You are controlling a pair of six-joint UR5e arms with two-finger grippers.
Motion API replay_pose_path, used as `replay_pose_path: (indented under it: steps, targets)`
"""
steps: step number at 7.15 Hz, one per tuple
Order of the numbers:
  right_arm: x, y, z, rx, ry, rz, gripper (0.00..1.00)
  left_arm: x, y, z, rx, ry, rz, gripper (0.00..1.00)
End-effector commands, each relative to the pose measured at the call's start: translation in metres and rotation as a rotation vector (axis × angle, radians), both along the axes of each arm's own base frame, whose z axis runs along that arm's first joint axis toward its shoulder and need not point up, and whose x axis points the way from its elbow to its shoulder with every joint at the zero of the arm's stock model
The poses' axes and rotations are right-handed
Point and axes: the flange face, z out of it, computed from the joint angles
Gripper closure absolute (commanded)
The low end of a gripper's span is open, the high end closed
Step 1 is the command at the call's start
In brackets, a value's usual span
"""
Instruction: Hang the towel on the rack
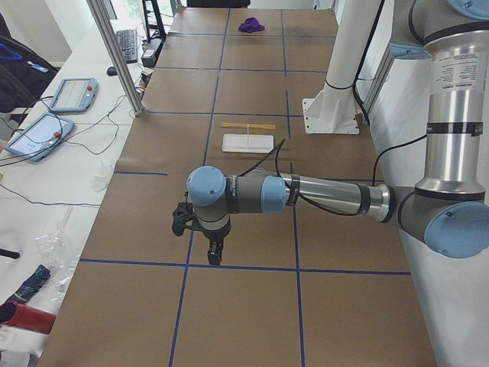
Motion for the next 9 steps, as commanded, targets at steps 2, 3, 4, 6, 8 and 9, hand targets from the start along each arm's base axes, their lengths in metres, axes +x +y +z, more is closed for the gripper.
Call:
replay_pose_path:
  steps: [2, 3, 4, 6, 8, 9]
  targets:
    - [-0.002, -0.004, -0.006, 0.009, -0.018, 0.001, 0.00, 0.000, 0.001, -0.004, 0.007, 0.000, 0.000, 0.00]
    - [-0.005, -0.009, -0.015, 0.021, -0.027, 0.002, 0.00, 0.000, 0.000, -0.005, 0.010, 0.000, 0.000, 0.00]
    - [-0.009, -0.016, -0.028, 0.048, -0.043, 0.003, 0.00, 0.000, 0.000, -0.006, 0.012, 0.000, 0.000, 0.00]
    - [-0.014, -0.003, -0.009, -0.029, -0.113, 0.035, 0.00, -0.001, 0.001, -0.011, 0.022, -0.001, -0.002, 0.00]
    - [-0.021, 0.025, 0.034, 0.062, -0.077, 0.001, 0.00, -0.001, 0.002, -0.016, 0.033, -0.002, -0.002, 0.00]
    - [-0.023, 0.029, 0.067, 0.106, -0.063, -0.010, 0.00, -0.001, 0.003, -0.019, 0.038, -0.001, -0.002, 0.00]
